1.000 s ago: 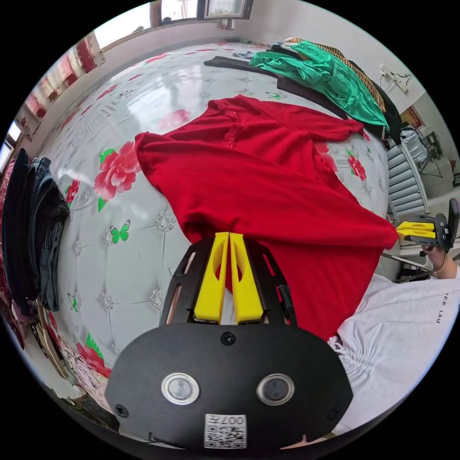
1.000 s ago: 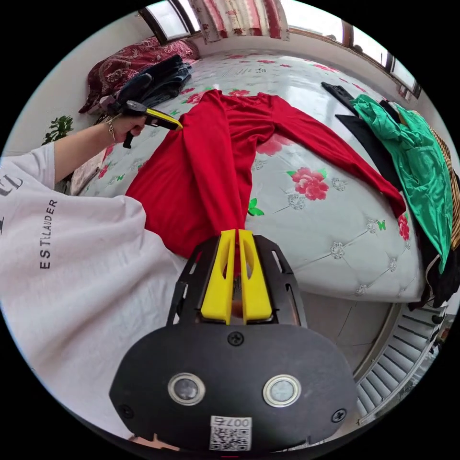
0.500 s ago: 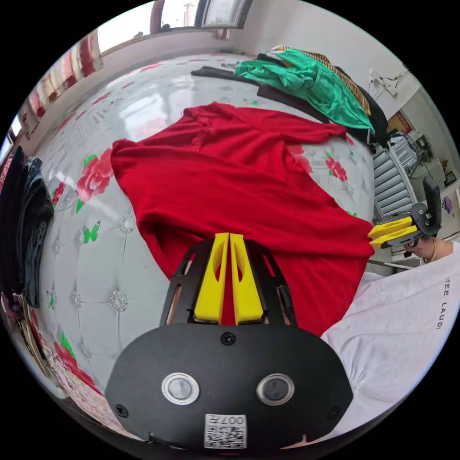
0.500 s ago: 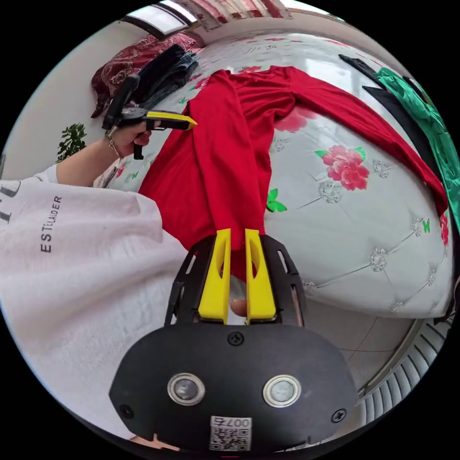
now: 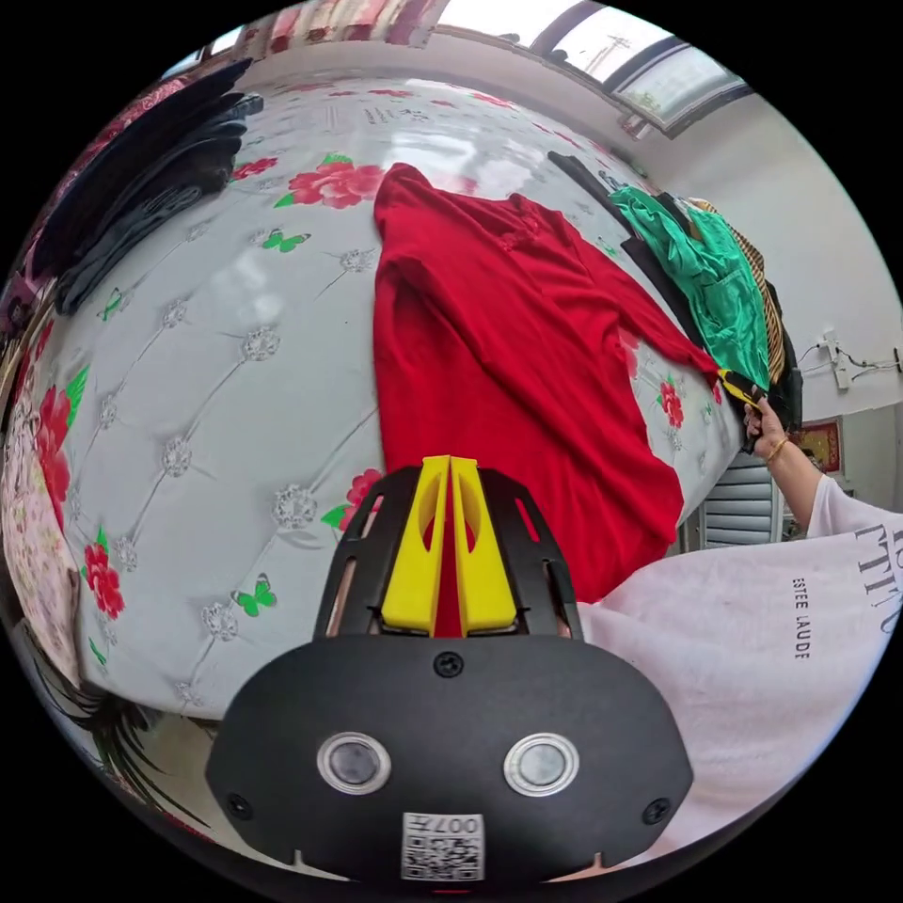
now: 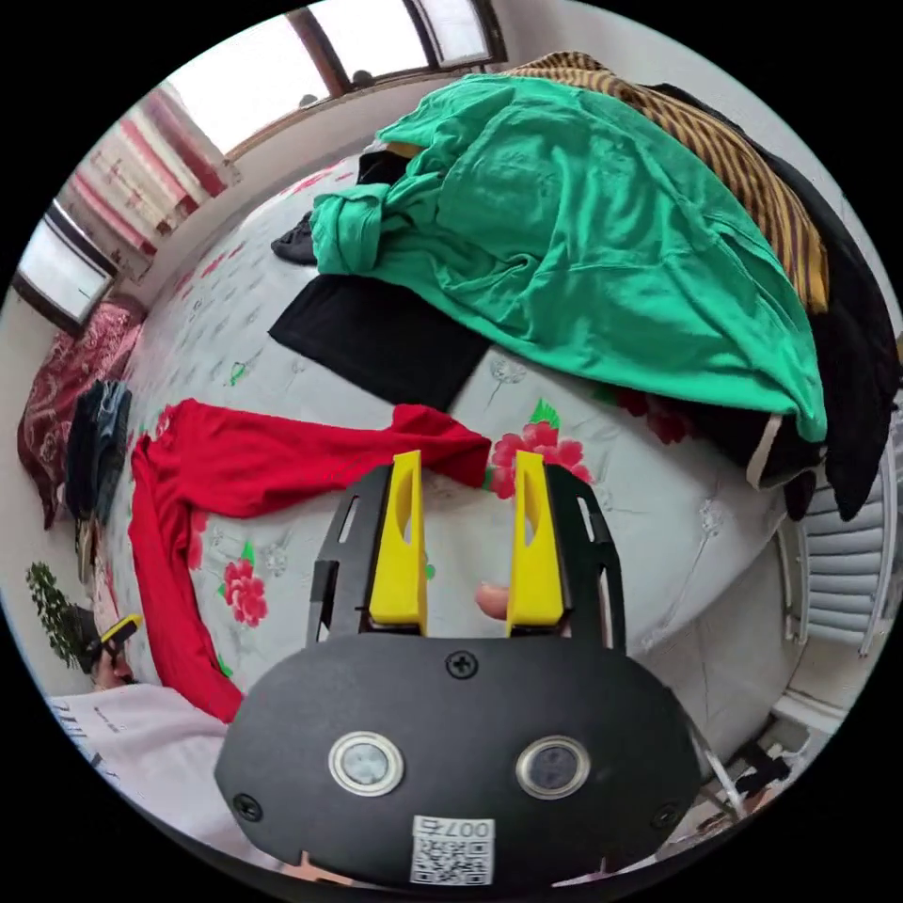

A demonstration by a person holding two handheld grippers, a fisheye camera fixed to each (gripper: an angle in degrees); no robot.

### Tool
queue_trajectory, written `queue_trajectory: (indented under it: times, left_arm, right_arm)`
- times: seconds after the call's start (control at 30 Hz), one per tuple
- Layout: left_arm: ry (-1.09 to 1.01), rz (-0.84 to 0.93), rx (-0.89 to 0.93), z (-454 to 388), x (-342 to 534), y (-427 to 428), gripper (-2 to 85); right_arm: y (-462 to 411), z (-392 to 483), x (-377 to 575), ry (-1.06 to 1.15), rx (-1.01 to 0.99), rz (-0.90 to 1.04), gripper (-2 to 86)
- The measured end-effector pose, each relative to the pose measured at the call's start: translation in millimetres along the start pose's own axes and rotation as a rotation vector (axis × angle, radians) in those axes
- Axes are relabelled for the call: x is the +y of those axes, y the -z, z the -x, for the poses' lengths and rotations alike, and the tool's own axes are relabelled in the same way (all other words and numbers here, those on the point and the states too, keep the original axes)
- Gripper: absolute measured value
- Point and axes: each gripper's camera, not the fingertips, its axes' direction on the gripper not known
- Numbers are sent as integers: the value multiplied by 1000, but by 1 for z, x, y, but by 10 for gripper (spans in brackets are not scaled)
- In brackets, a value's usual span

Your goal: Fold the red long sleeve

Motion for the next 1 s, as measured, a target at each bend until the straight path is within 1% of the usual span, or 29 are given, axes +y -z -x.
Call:
queue_trajectory:
  times: [0.07,0.13,0.2,0.23,0.3,0.33,0.37,0.4,0.43,0.47,0.5,0.53,0.6,0.63,0.7,0.73,0.77,0.83,0.93,1.0]
  left_arm:
    - [63,-2,10,5,10,4,-10]
    - [99,-4,14,5,15,5,-10]
    - [118,-8,20,2,18,5,-10]
    - [132,-7,22,0,19,4,-10]
    - [143,-18,28,-5,21,6,-10]
    - [141,-30,37,-9,23,7,-10]
    - [136,-37,41,-13,24,9,-10]
    - [133,-40,41,-15,26,10,-10]
    - [129,-48,40,-17,28,12,-10]
    - [127,-61,45,-19,31,14,-10]
    - [127,-68,50,-20,33,14,-10]
    - [130,-82,61,-21,37,16,-9]
    - [140,-103,77,-22,44,17,-9]
    - [146,-114,91,-23,49,18,-9]
    - [138,-135,110,-26,57,22,-8]
    - [113,-162,116,-29,63,28,-6]
    - [89,-185,114,-33,68,34,-2]
    - [60,-216,123,-37,77,42,9]
    - [31,-271,159,-40,92,55,40]
    - [15,-308,177,-41,101,64,51]
  right_arm:
    - [-16,3,-6,119,53,47,73]
    - [-19,8,-9,216,42,35,51]
    - [-25,13,-23,281,50,102,18]
    - [-23,15,-26,324,20,129,15]
    - [6,24,-37,527,-239,175,4]
    - [17,25,-41,549,-294,179,2]
    - [43,23,-49,591,-433,169,1]
    - [72,18,-57,623,-615,140,0]
    - [86,15,-61,636,-701,117,-1]
    - [110,8,-67,661,-858,69,-1]
    - [123,2,-73,660,-962,26,-2]
    - [124,-1,-76,641,-987,16,-2]
    - [113,5,-89,613,-995,89,-2]
    - [112,9,-91,614,-1002,94,-2]
    - [122,26,-97,655,-1135,59,-3]
    - [126,32,-98,673,-1168,53,-3]
    - [134,46,-101,714,-1209,44,-3]
    - [149,70,-105,788,-1218,27,-3]
    - [171,126,-107,931,-1178,58,-2]
    - [183,185,-99,1093,-1115,126,-2]
